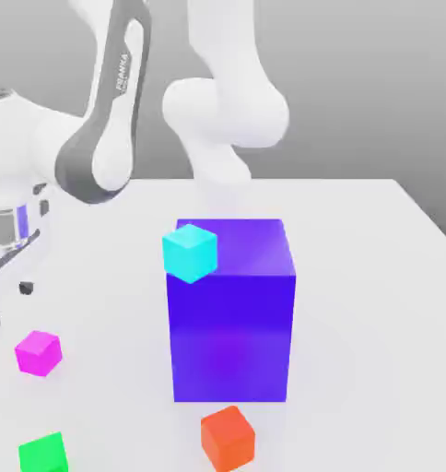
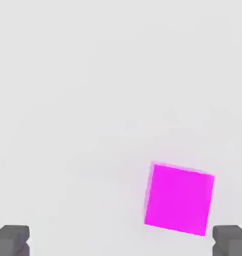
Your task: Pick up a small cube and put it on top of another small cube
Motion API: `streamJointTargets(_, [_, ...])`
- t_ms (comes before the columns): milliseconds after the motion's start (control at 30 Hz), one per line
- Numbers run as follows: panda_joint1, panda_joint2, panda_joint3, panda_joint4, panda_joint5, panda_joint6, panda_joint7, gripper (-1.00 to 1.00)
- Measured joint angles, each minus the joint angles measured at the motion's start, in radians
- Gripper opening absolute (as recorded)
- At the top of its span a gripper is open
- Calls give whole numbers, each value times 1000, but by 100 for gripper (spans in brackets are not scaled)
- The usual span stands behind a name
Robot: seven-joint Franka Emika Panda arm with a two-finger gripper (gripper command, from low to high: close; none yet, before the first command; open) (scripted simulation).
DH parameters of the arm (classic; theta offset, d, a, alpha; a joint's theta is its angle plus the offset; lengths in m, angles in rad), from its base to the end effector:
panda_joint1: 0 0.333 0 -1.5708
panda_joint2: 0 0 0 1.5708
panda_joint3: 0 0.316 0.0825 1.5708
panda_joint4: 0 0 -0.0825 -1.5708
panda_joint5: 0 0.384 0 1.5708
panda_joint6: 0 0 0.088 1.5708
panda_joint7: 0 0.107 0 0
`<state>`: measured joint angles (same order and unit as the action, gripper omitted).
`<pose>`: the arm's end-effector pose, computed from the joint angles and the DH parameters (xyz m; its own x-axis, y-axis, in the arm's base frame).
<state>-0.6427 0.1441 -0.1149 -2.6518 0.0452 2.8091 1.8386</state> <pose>0.3055 -0.2944 0.1952 -0.8756 -0.4830 -0.0028 -0.4829 0.8755 -0.0143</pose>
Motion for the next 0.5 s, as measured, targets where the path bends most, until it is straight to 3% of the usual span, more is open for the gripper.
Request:
streamJointTargets(167, [-42, 181, 48, 27, 69, 140, -32, 0])
streamJointTargets(200, [-49, 206, 56, 31, 74, 161, -36, -100])
streamJointTargets(500, [-41, 153, 45, 21, 59, 120, -24, -100])
